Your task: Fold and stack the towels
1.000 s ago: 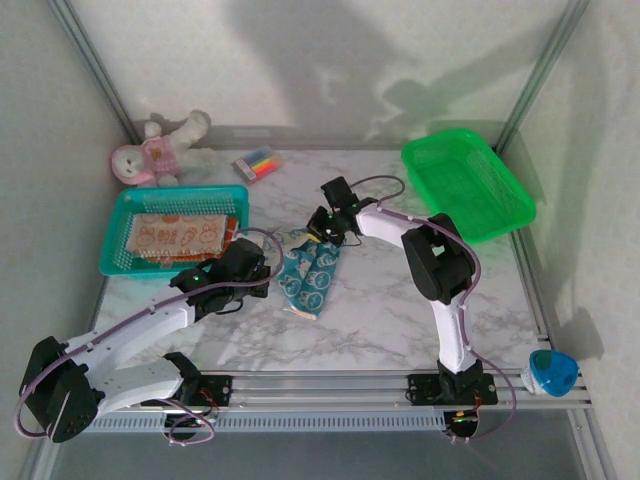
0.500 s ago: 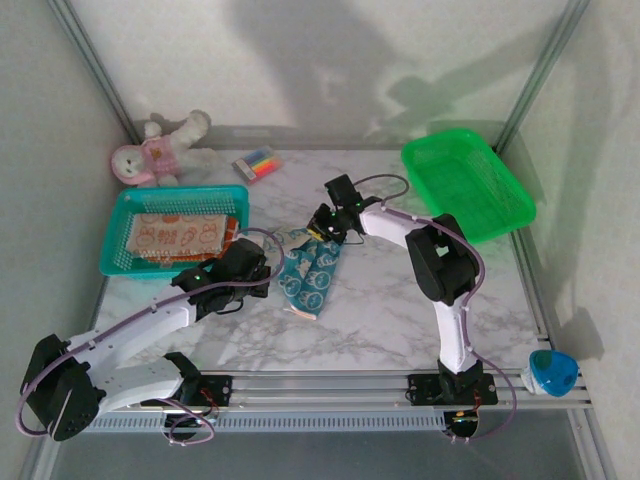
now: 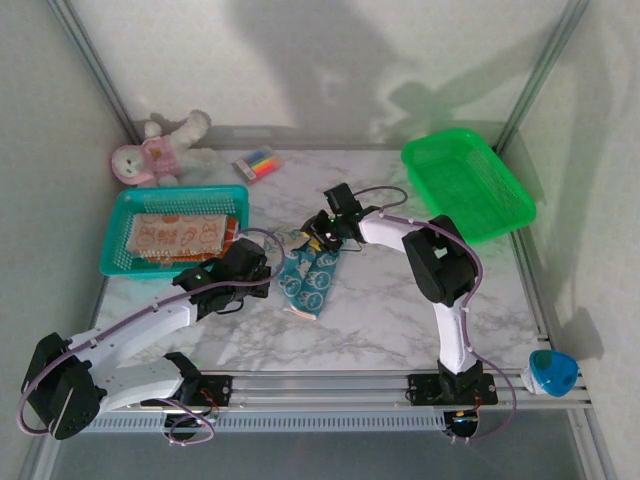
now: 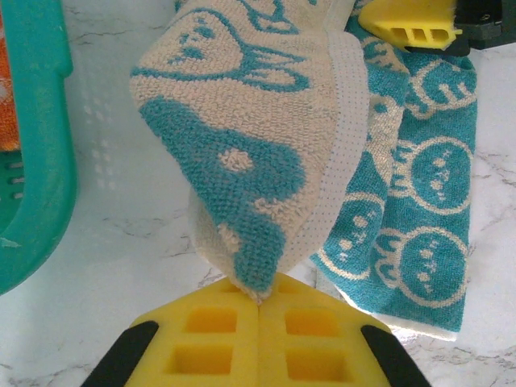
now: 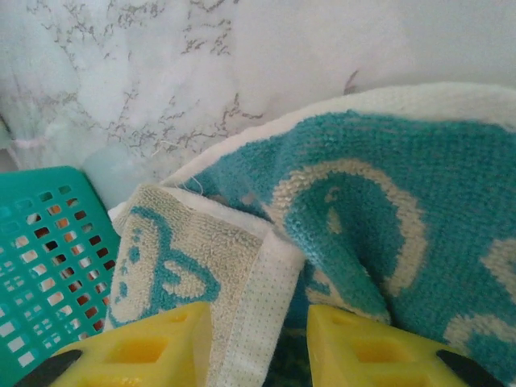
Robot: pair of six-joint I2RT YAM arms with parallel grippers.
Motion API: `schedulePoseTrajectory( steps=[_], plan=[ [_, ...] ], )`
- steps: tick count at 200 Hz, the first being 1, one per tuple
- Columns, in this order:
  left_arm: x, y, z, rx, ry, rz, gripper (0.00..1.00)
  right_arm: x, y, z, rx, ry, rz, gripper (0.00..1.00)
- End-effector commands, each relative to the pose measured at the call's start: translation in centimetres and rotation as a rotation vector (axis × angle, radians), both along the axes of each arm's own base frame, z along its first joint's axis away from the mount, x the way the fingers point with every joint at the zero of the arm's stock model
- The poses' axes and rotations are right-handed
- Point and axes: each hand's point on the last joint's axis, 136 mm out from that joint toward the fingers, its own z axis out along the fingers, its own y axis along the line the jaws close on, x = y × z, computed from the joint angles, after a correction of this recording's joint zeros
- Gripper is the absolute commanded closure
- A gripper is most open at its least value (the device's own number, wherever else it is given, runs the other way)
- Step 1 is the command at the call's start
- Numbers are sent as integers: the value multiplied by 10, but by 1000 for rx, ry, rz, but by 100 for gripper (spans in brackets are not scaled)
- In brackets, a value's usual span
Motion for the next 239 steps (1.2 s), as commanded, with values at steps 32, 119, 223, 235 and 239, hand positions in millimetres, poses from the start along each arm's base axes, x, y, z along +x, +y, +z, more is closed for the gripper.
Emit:
schedulePoseTrajectory(
  steps=[32,119,223,235,239],
  plan=[
    [3,-1,9,-5,-29,17,100,9,14,-11,25,20,-9,66],
    [3,0,8,-3,-27,16,100,23,27,0,77,-33,4,92],
    [8,2,26,1,-67,30,100,26,2,88,72,-245,10,100],
    [8,2,28,-1,-70,27,100,25,-3,93,69,-254,4,100],
    [8,1,29,-3,-70,26,100,24,-5,94,66,-256,4,100]
  ],
)
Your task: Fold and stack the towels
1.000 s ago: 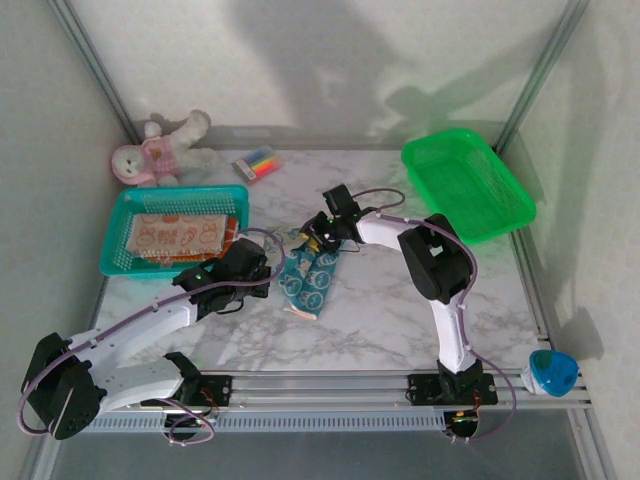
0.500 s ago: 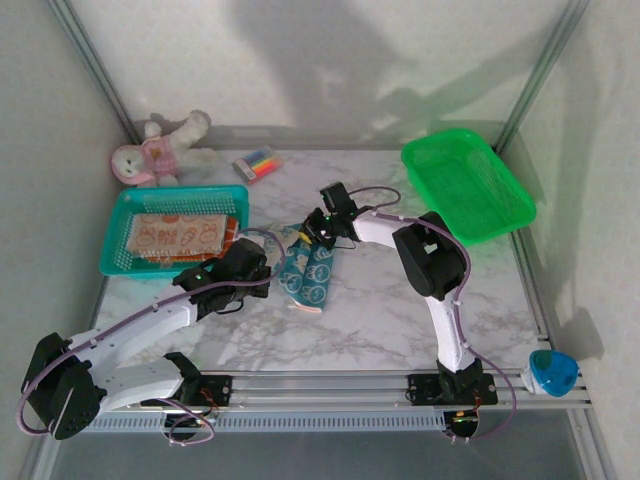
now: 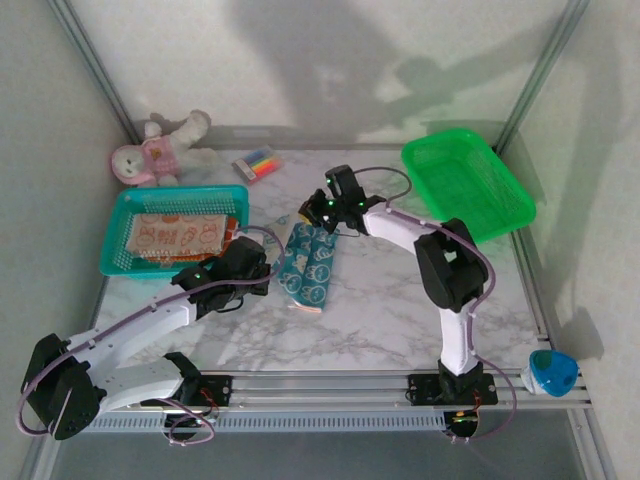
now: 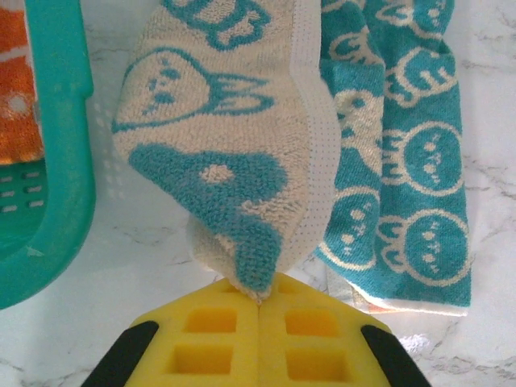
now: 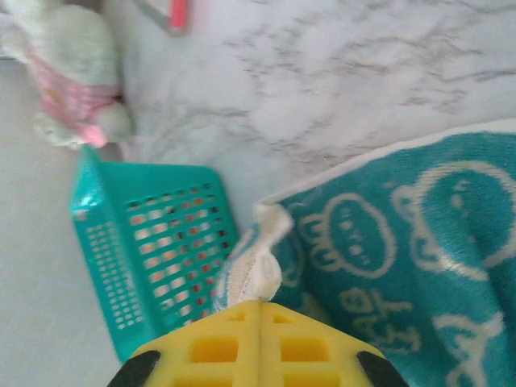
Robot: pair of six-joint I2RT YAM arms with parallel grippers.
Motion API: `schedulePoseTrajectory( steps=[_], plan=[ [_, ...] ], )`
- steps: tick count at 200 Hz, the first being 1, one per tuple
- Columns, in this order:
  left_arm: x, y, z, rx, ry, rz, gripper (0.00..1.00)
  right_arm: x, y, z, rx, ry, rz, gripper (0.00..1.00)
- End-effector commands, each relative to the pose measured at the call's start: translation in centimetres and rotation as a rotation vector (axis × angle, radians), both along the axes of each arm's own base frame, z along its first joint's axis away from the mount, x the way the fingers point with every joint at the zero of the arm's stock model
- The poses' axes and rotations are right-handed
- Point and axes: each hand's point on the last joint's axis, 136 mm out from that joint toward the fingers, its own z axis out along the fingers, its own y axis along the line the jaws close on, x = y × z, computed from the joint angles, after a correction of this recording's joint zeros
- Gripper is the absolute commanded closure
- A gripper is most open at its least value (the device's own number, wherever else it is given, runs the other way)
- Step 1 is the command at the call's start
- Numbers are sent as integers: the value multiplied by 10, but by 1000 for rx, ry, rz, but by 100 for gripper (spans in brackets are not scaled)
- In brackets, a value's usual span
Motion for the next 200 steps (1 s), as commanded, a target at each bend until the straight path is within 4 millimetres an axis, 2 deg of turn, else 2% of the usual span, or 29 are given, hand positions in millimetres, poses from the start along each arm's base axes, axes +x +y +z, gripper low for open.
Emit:
schedulePoseTrajectory(
  steps=[1,32,56,68,91,106,136,164,200],
  plan=[
    [4,0,20,-9,-45,11,100,-3,-18,11,-35,-38,-16,100],
    [6,-5,22,-25,-49,-2,100,-11,-34,18,-56,-53,-35,100],
    [11,-11,28,-29,-58,-12,100,-16,-54,27,-76,-74,-60,100],
    [14,-13,34,-23,-71,-13,100,-18,-65,37,-81,-96,-72,100],
    [26,-14,59,3,-124,-1,100,-21,-81,66,-80,-161,-84,100],
    [38,-13,82,38,-174,12,100,-20,-91,93,-78,-217,-97,100],
    [64,-21,138,97,-280,1,100,-20,-113,160,-77,-363,-132,100],
    [95,-33,205,156,-415,-14,100,-16,-134,222,-65,-478,-169,100],
    [139,-45,297,244,-599,25,100,-4,-149,311,-23,-638,-206,100]
  ],
)
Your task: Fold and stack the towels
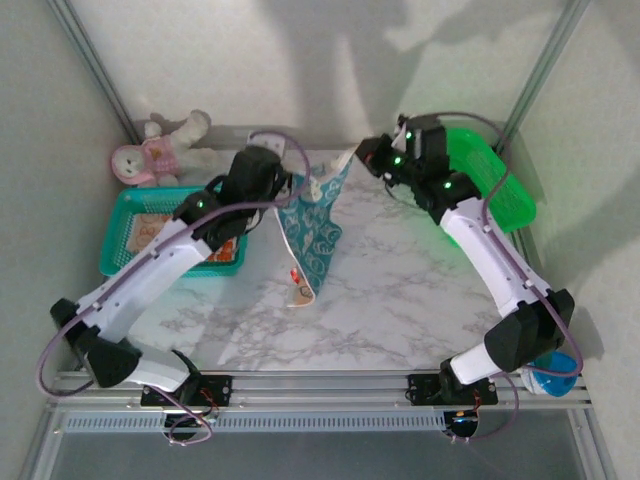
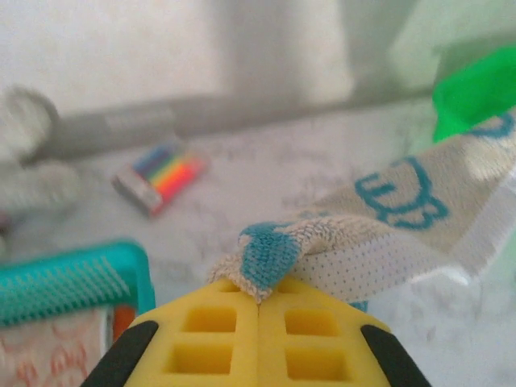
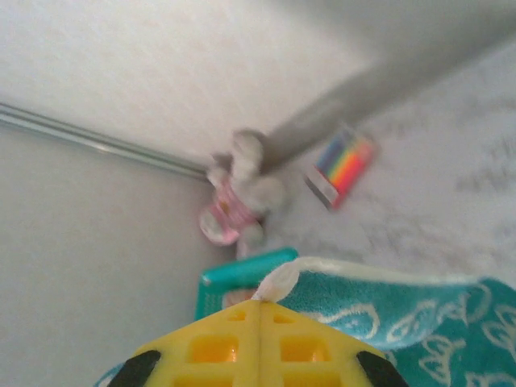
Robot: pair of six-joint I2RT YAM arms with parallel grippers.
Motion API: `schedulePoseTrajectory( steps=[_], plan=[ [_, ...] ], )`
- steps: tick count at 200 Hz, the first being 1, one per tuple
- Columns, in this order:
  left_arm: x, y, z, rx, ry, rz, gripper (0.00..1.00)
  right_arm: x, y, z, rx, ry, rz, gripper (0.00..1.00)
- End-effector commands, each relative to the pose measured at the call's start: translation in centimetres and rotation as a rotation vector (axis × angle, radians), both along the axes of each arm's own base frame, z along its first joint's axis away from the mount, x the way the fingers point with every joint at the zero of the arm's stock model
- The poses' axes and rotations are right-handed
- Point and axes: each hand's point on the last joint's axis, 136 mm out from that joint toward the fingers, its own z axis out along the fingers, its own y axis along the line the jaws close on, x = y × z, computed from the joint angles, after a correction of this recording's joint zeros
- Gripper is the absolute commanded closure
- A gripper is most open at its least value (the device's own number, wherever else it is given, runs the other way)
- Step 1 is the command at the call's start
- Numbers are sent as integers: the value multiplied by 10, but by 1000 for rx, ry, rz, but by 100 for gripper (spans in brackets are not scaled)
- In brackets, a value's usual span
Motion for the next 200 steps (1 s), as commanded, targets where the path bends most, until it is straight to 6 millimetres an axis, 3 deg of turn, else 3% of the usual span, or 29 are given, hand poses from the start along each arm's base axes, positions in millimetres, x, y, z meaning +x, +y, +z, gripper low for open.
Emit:
schedulePoseTrajectory(
  steps=[1,16,34,77,128,169,200],
  plan=[
    [20,5,56,121,-128,52,100,2,-14,53,-18,-120,-25,100],
    [28,-10,82,90,-166,10,100,0,-20,89,-11,-197,-39,100],
    [32,-19,95,72,-184,-13,100,-9,-26,113,-18,-255,-47,100],
    [21,-24,106,21,-200,-46,100,-34,-42,130,-47,-320,-66,100],
    [-22,-39,123,-74,-218,-160,100,-74,-61,141,-32,-365,-84,100],
    [-66,-52,131,-110,-228,-228,100,-119,-81,155,-14,-403,-94,100],
    [-99,-56,137,-134,-234,-263,100,-150,-93,152,7,-402,-97,100]
  ],
)
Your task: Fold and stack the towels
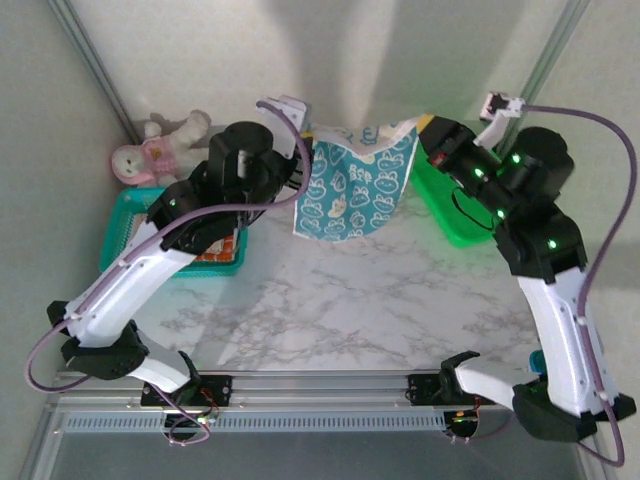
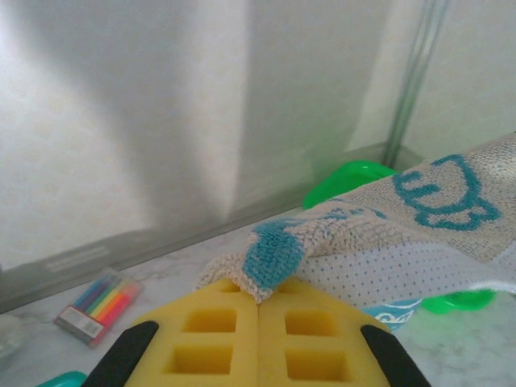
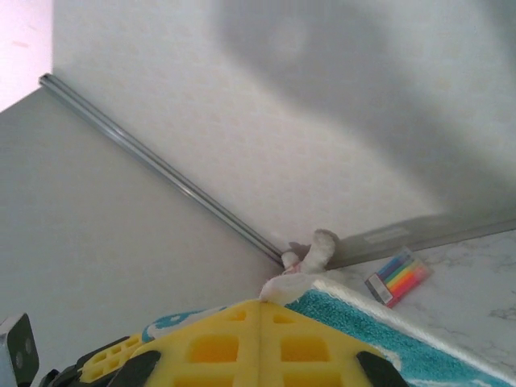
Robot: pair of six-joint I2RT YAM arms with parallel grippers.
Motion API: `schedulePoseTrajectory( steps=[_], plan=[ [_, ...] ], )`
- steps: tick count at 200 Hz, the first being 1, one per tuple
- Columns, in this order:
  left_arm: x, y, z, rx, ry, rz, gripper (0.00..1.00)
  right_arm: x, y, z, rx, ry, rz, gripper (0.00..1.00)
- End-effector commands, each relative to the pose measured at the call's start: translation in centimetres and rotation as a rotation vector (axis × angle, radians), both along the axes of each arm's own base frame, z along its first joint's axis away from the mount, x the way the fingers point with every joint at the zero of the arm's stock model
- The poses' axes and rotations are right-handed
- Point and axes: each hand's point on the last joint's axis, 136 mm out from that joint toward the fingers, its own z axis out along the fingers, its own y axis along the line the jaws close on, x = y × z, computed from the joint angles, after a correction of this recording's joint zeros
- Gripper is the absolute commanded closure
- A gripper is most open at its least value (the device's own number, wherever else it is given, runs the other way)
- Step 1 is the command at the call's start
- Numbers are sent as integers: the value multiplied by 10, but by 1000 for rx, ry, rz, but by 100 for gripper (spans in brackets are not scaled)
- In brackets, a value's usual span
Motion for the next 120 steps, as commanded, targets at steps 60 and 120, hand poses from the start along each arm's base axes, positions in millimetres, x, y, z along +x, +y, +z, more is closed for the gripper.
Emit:
schedulePoseTrajectory(
  steps=[60,120],
  plan=[
    [-41,15,-11,-50,17,-1,100,-30,-18,-27,21,80,-33,100],
    [23,23,-53,-1,89,26,100,32,3,-60,-32,167,-56,100]
  ],
)
